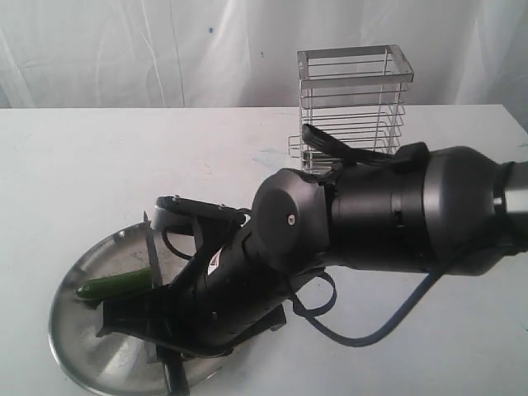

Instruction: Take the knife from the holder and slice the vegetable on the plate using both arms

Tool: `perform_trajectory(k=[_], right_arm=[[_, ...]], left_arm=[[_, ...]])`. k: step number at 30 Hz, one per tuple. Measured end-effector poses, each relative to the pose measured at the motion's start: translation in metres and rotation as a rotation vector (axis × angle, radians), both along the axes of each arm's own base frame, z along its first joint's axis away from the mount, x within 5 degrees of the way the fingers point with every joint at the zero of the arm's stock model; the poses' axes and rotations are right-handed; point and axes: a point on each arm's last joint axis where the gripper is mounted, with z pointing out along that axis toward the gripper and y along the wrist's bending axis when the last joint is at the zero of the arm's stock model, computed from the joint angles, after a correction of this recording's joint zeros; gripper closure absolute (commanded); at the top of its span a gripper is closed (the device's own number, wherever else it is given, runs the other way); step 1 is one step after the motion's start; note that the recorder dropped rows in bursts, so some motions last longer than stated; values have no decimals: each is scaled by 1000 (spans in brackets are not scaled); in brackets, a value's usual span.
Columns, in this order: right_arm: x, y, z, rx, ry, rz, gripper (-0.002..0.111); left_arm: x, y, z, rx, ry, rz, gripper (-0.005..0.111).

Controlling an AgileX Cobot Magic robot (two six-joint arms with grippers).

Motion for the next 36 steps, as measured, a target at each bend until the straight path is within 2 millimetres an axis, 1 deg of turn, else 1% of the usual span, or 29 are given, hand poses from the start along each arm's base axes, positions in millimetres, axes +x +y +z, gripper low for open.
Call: perform_trajectory(k=[6,8,15,20,22,25,28,30,36], right_arm=[[-4,-6,-28,-81,32,27,99],[-6,-9,-35,-101,44,31,99],[-12,-19,-48,-142,58,27,99],[-14,-24,-54,-153,62,14,98],[-13,-24,-54,-150,54,16,95],[-10,-25,-54,-143,41,7,83],[-6,-26,-54,-142,39,-3,74],[-5,-28,-54,-141,38,-11,72],[-3,-29,-54,-147,41,-3,71]], left_arm=[[0,0,0,0,0,0,107],[0,0,0,0,0,0,107],[0,0,0,0,0,0,107],[0,0,0,0,0,0,107],[0,0,0,0,0,0,107],[0,0,0,0,0,0,107],[0,0,0,0,0,0,107],[0,0,0,0,0,0,107],[0,0,0,0,0,0,107]])
